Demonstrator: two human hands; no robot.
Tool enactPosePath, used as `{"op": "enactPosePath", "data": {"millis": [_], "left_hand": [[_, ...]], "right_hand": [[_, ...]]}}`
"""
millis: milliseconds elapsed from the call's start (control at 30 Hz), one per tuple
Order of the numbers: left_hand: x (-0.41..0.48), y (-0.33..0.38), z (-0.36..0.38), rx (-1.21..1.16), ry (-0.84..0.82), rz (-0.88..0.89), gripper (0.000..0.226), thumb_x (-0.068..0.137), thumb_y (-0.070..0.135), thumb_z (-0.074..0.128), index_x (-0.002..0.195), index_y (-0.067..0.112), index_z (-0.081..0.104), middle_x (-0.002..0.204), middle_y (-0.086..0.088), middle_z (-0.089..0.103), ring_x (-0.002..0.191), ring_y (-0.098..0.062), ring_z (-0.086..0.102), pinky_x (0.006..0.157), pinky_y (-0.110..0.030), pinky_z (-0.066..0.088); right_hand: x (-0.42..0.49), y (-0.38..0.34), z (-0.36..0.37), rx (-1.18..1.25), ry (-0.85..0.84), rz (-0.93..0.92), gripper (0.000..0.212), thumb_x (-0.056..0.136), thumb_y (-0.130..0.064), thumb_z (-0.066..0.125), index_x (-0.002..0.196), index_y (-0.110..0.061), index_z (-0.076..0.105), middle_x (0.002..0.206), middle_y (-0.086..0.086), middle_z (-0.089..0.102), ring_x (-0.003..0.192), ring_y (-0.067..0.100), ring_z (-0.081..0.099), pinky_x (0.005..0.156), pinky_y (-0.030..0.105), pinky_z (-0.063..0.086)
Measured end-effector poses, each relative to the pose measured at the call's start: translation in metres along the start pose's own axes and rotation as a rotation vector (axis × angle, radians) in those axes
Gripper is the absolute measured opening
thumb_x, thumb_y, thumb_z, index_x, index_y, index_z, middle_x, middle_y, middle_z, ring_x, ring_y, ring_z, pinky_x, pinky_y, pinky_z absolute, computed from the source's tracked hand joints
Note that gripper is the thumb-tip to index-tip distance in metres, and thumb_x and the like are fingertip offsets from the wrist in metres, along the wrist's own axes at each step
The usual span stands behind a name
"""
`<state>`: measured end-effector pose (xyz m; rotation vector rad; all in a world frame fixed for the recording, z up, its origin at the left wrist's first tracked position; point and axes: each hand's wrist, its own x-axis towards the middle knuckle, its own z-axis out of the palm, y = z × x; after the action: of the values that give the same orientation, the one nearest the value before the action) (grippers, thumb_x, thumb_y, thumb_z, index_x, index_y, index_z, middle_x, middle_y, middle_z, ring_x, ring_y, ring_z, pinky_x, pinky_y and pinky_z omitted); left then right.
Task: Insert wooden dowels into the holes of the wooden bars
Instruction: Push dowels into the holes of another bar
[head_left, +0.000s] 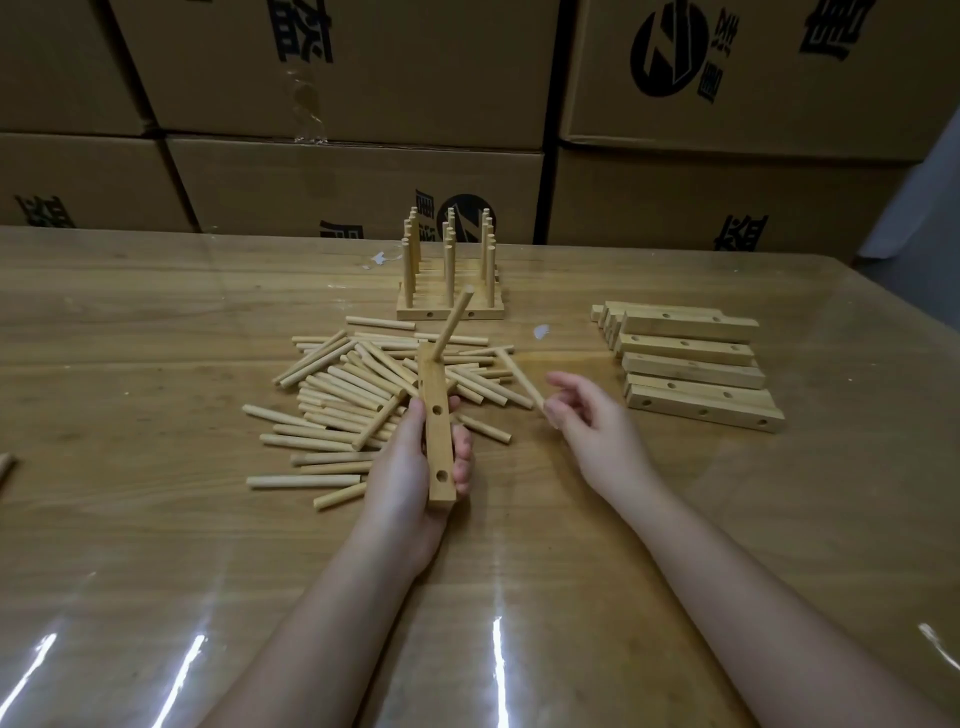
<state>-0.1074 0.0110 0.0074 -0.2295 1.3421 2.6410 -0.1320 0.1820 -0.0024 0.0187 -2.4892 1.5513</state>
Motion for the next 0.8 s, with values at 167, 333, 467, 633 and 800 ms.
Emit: {"op": "enactPosePath", "data": {"millis": [167,333,467,633,800], "left_hand": [[-0.001,-0.001,-0.001,0.032,-0.001,0.004,0.039,0.102,0.038,0.031,0.109,0.009,0.057,0.056,-0.002,0.049,0.038,-0.011,0.037,0.036,-0.021,0.032],[-0.001,-0.002,0.0,0.081,0.015,0.023,0.039,0.102,0.037,0.031,0.108,0.008,0.057,0.057,-0.003,0.051,0.039,-0.011,0.04,0.037,-0.022,0.034],[-0.001,-0.003,0.0,0.08,0.021,0.026,0.038,0.103,0.036,0.032,0.105,0.008,0.057,0.057,-0.004,0.05,0.038,-0.011,0.039,0.036,-0.021,0.033],[-0.001,-0.002,0.001,0.083,0.015,0.031,0.037,0.102,0.035,0.032,0.104,0.008,0.057,0.056,-0.004,0.05,0.038,-0.011,0.038,0.036,-0.021,0.033],[-0.001,-0.002,0.0,0.089,0.009,0.039,0.037,0.102,0.035,0.032,0.106,0.008,0.057,0.057,-0.004,0.05,0.039,-0.011,0.039,0.036,-0.021,0.033]], "right_hand": [[0.003,-0.001,-0.008,0.421,0.138,0.103,0.037,0.091,-0.007,0.055,0.126,-0.018,0.052,0.093,-0.001,0.068,0.078,0.001,0.066,0.074,0.014,0.052],[0.006,-0.002,-0.011,0.669,0.179,0.173,0.06,0.088,-0.002,0.057,0.14,-0.018,0.032,0.093,0.003,0.07,0.086,0.019,0.07,0.072,0.025,0.054],[0.005,-0.003,-0.014,0.718,0.161,0.135,0.081,0.084,0.003,0.06,0.14,-0.043,0.024,0.102,0.013,0.067,0.087,0.027,0.069,0.069,0.028,0.054],[0.004,-0.002,-0.016,0.803,0.136,0.098,0.075,0.082,0.003,0.062,0.132,-0.045,0.033,0.096,0.014,0.069,0.087,0.029,0.069,0.064,0.026,0.054],[0.004,0.0,-0.014,0.78,0.1,0.092,0.038,0.086,-0.002,0.06,0.115,-0.026,0.05,0.094,0.008,0.072,0.085,0.026,0.07,0.062,0.024,0.055]]}}
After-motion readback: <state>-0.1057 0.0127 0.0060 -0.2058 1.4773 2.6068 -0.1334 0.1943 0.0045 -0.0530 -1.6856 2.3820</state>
